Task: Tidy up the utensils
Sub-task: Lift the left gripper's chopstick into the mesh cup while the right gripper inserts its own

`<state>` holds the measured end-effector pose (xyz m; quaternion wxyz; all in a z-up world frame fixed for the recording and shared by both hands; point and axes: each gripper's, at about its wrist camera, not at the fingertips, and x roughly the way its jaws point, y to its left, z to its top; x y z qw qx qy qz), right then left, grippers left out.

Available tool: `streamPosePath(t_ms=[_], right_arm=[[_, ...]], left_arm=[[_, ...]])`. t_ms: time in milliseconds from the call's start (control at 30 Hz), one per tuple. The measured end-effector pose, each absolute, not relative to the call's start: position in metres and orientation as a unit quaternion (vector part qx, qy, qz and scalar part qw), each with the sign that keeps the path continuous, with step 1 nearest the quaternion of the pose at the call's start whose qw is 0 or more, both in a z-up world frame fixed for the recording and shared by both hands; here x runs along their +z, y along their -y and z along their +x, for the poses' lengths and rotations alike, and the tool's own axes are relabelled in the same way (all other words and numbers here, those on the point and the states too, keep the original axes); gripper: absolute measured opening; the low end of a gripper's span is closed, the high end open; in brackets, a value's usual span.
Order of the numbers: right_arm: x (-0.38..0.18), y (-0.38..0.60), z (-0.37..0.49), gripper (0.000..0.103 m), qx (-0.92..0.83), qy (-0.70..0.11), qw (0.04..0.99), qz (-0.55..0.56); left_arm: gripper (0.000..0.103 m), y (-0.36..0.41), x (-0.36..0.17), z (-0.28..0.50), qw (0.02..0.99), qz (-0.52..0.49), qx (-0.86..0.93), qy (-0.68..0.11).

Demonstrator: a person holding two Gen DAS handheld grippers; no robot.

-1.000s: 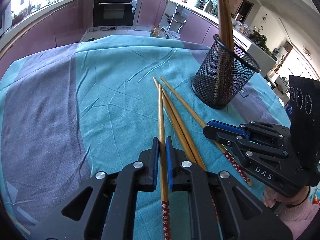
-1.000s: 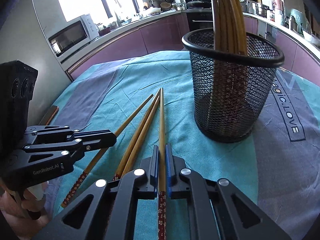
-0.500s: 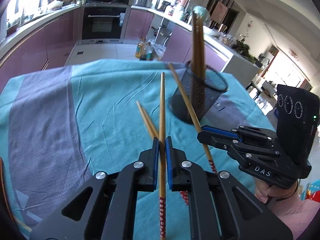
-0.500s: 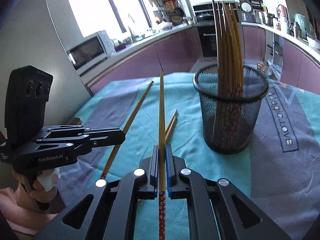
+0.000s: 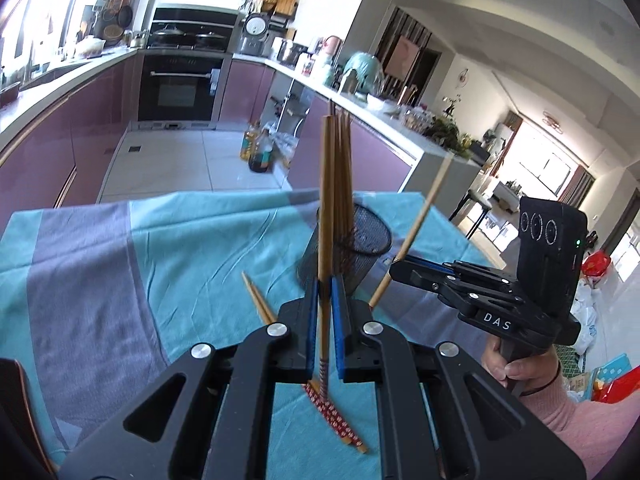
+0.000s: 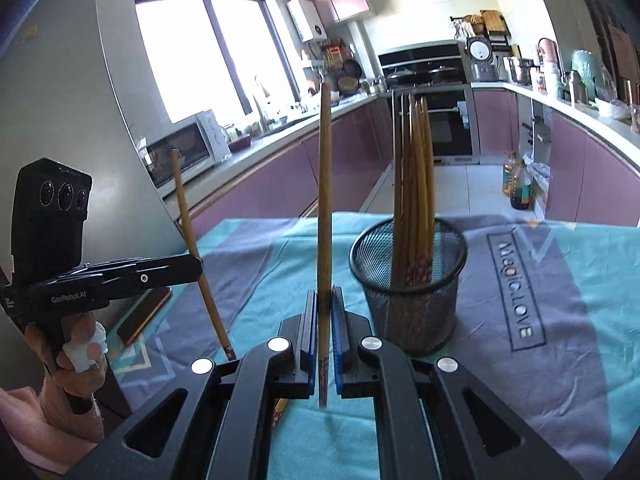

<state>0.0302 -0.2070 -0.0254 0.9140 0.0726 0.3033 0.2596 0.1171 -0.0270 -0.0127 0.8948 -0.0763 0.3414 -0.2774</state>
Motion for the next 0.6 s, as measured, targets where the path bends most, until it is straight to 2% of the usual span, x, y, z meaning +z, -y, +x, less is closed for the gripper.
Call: streamPosePath(t_ms=[600], right_arm=[[0.040, 0.233, 0.049, 0.006, 0.232, -0.229, 0.944, 0.046]], left_arm=[[0.008, 0.053, 0.065, 0.148, 0.915, -0.087, -0.298, -0.259]])
